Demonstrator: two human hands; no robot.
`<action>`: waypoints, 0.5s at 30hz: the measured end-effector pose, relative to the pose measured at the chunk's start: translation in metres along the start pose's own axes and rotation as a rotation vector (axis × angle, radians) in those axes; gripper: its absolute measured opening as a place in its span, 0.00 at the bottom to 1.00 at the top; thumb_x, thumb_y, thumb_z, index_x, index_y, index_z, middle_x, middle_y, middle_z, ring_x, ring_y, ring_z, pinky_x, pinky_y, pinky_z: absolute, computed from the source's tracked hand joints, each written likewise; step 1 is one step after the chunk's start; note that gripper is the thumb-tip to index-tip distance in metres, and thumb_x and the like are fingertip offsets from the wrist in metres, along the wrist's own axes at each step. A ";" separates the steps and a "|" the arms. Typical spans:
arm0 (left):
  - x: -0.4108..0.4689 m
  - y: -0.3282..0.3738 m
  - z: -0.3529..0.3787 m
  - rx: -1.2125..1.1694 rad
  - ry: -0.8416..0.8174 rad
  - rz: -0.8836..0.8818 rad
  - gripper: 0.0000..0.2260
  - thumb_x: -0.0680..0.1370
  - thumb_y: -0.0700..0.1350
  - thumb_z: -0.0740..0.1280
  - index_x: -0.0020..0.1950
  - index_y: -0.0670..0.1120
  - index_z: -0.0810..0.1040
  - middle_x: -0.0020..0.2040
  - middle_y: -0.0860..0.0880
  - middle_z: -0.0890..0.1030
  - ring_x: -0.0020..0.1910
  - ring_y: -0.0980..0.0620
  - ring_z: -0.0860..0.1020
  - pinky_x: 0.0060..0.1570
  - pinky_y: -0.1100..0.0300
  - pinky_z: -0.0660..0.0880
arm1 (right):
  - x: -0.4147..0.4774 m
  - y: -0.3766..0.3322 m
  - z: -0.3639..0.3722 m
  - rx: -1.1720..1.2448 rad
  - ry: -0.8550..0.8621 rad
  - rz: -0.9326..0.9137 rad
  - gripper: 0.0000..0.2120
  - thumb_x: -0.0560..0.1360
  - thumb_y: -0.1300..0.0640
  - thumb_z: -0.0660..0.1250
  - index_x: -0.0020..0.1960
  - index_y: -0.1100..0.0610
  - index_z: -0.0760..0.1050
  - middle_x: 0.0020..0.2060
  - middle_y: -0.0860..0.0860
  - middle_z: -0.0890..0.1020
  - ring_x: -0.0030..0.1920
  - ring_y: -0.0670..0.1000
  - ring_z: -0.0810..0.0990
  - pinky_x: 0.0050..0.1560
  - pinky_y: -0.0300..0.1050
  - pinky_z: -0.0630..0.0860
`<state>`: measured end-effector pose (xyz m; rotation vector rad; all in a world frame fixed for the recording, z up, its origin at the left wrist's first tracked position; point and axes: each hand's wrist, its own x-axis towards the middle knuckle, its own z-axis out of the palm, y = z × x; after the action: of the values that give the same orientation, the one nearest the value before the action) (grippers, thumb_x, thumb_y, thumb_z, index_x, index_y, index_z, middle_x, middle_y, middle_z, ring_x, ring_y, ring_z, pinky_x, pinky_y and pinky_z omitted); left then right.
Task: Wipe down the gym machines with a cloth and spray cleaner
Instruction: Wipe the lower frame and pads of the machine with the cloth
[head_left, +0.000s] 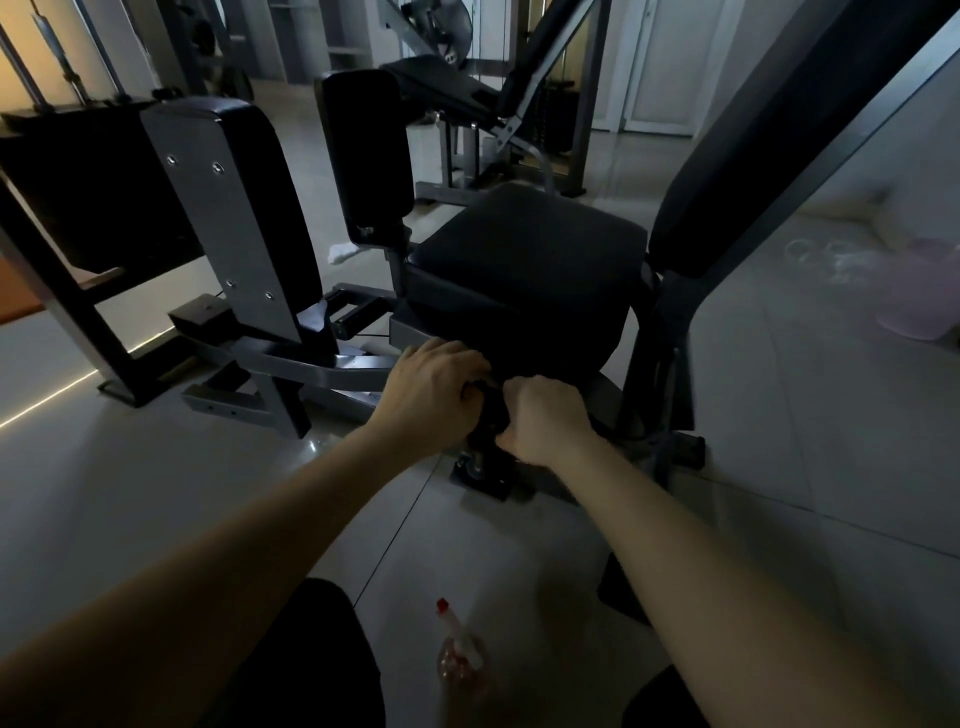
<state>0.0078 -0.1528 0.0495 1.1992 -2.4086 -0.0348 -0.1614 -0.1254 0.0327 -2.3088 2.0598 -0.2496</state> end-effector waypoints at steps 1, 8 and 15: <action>0.000 -0.002 -0.001 -0.029 -0.004 -0.002 0.14 0.78 0.44 0.64 0.61 0.51 0.82 0.59 0.51 0.82 0.62 0.49 0.76 0.64 0.50 0.71 | 0.006 0.003 -0.006 0.101 -0.104 0.029 0.11 0.70 0.50 0.72 0.47 0.54 0.75 0.40 0.51 0.81 0.41 0.54 0.81 0.35 0.44 0.72; -0.015 -0.010 0.003 -0.110 0.037 -0.038 0.14 0.74 0.48 0.60 0.50 0.45 0.83 0.44 0.50 0.83 0.43 0.50 0.80 0.52 0.49 0.78 | -0.029 -0.010 0.040 -0.205 0.384 0.058 0.21 0.67 0.56 0.77 0.55 0.57 0.74 0.46 0.54 0.80 0.45 0.56 0.80 0.43 0.49 0.74; -0.022 -0.015 0.013 -0.122 0.082 0.009 0.15 0.71 0.47 0.64 0.54 0.45 0.82 0.47 0.50 0.84 0.49 0.50 0.80 0.59 0.52 0.74 | -0.009 -0.005 0.009 -0.088 0.090 0.023 0.13 0.71 0.51 0.73 0.46 0.56 0.72 0.42 0.53 0.82 0.40 0.56 0.82 0.34 0.46 0.72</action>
<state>0.0251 -0.1478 0.0261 1.1126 -2.3052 -0.1255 -0.1558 -0.1167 0.0238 -2.3636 2.1807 -0.2714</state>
